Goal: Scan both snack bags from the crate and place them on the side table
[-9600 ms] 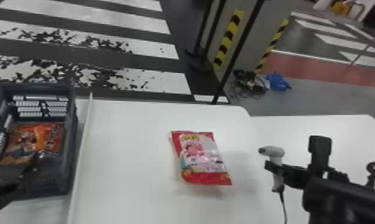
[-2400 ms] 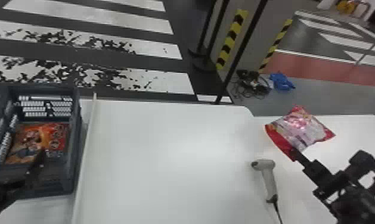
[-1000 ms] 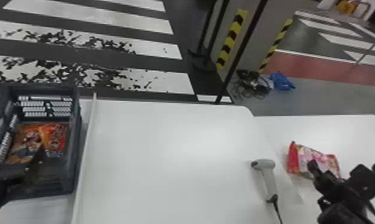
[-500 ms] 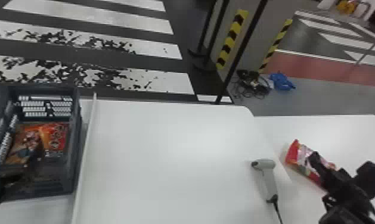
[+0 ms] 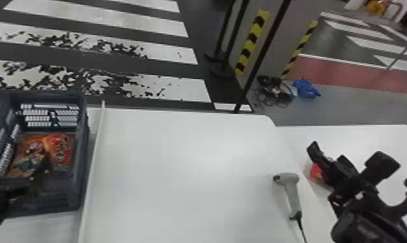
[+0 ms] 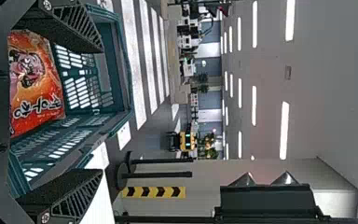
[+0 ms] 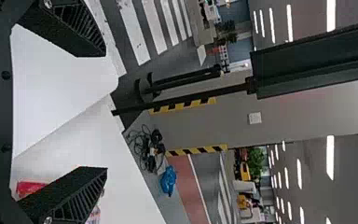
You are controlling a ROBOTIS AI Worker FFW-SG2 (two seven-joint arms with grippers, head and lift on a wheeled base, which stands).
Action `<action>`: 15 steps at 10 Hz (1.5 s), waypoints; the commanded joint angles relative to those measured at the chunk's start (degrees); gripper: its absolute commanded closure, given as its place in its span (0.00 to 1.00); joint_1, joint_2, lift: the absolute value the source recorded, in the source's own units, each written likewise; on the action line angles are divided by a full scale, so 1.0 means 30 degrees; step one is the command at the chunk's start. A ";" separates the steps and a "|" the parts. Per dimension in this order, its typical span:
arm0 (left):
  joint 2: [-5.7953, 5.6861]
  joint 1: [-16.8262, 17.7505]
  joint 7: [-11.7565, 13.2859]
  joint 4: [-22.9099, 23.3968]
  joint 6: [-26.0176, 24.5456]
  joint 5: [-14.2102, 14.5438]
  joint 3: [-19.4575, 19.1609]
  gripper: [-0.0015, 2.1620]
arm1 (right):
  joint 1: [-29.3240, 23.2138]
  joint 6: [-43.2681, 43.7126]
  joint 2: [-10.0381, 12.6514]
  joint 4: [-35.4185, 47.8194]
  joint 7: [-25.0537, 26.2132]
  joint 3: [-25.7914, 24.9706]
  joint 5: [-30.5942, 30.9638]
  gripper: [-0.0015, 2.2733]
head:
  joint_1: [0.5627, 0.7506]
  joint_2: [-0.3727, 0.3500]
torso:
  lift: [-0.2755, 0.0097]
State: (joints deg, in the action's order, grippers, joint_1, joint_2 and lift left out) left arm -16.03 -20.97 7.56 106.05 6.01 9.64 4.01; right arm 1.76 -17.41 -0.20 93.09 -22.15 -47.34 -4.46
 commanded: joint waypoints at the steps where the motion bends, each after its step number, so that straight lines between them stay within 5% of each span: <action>1: 0.0011 -0.0013 0.0001 0.0128 -0.0175 -0.0050 0.0013 0.04 | -0.0702 -0.0746 0.0083 0.1344 0.0000 0.1424 -0.0328 0.02 | 0.70 0.03 | 0.62; 7: 0.0304 0.0250 0.0001 0.0187 -0.0351 -0.0313 0.0335 0.04 | -0.4863 0.0895 0.0083 0.5123 0.0909 0.7166 -0.0943 0.02 | 0.70 0.10 | 0.62; 15: 0.0363 0.1041 -0.0146 0.0157 -0.1054 -0.0489 0.0686 0.04 | -0.8349 0.8863 0.0083 0.3541 0.4717 1.2264 0.0785 0.03 | 0.70 0.30 | 0.62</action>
State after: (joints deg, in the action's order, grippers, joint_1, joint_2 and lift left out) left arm -14.95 -18.20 7.11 106.52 3.70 8.31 6.08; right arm -22.56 7.61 -0.09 104.20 -8.22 -11.47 -2.29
